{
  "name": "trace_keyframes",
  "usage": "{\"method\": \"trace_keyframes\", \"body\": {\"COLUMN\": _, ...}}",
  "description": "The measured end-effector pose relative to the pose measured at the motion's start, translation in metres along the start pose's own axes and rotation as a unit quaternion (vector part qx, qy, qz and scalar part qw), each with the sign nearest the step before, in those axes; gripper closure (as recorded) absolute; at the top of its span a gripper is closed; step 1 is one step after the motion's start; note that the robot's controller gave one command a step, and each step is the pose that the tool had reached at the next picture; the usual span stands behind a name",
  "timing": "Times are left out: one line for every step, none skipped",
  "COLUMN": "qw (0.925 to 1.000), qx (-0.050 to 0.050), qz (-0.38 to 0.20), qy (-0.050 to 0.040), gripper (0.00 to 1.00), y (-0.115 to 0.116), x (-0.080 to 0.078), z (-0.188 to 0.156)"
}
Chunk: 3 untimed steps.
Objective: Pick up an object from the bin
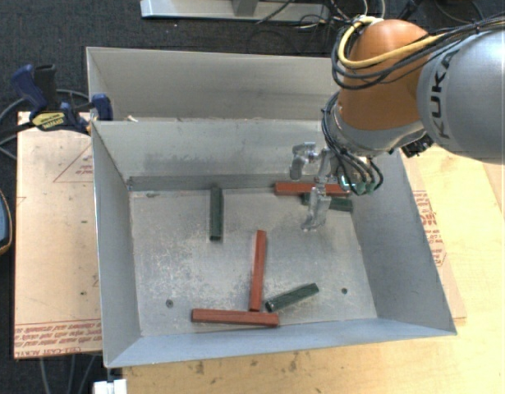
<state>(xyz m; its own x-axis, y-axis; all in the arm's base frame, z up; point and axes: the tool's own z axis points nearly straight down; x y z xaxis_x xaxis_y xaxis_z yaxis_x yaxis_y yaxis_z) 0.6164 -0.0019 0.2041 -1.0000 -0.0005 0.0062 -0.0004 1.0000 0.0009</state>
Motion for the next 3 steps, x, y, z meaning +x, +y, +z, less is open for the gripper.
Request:
{"method": "trace_keyframes", "body": {"qw": 0.9983, "qx": -0.001, "qz": -0.058, "qy": -0.0006, "gripper": 0.0, "y": 0.049, "x": 0.019, "z": 0.059}}
{"method": "trace_keyframes", "body": {"qw": 0.961, "qx": 0.0, "qz": -0.277, "qy": -0.001, "gripper": 0.0, "y": 0.057, "x": 0.022, "z": 0.133}}
{"method": "trace_keyframes", "body": {"qw": 0.9613, "qx": 0.001, "qz": -0.276, "qy": -0.0036, "gripper": 1.0, "y": 0.057, "x": 0.02, "z": 0.13}}
